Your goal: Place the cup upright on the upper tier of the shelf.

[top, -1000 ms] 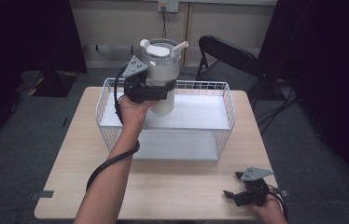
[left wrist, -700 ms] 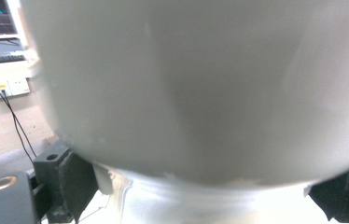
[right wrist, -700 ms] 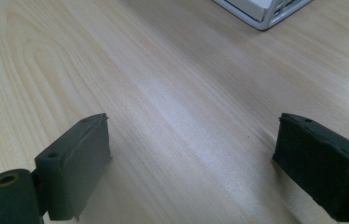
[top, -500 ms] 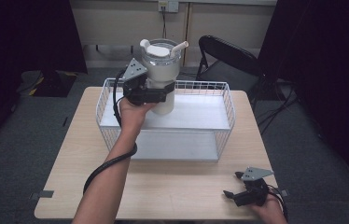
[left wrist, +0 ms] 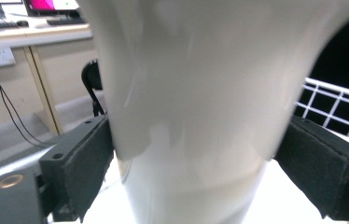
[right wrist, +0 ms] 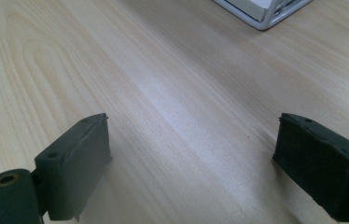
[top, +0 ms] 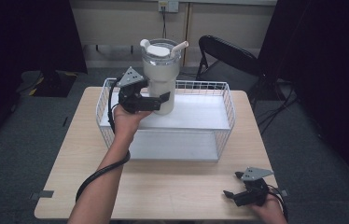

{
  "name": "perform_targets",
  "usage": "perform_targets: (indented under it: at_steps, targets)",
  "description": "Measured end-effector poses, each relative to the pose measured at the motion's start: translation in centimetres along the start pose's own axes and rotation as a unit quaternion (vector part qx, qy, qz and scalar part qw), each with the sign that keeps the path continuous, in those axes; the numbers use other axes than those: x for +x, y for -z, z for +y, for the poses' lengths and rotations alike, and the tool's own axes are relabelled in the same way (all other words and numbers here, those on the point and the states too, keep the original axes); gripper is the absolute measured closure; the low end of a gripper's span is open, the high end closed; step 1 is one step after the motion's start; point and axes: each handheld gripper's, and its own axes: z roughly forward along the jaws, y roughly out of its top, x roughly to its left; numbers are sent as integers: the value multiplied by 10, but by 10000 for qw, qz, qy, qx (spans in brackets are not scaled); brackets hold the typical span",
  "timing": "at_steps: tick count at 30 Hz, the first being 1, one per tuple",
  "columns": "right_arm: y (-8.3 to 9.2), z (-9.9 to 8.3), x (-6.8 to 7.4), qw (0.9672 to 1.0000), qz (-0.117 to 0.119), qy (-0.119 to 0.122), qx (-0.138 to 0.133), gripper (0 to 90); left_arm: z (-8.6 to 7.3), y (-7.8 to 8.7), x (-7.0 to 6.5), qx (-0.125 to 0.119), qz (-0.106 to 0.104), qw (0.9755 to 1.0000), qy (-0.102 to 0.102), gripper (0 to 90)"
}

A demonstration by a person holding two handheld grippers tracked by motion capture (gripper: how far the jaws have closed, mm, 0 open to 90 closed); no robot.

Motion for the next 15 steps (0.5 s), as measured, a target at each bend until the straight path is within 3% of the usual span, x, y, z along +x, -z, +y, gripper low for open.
perform_targets:
  at_steps: [15]
  targets:
    - [0, 0, 0, 10000, 3, -12, 12, 98, -17, 33, -9, 272, -183, 9994, -126, 156]
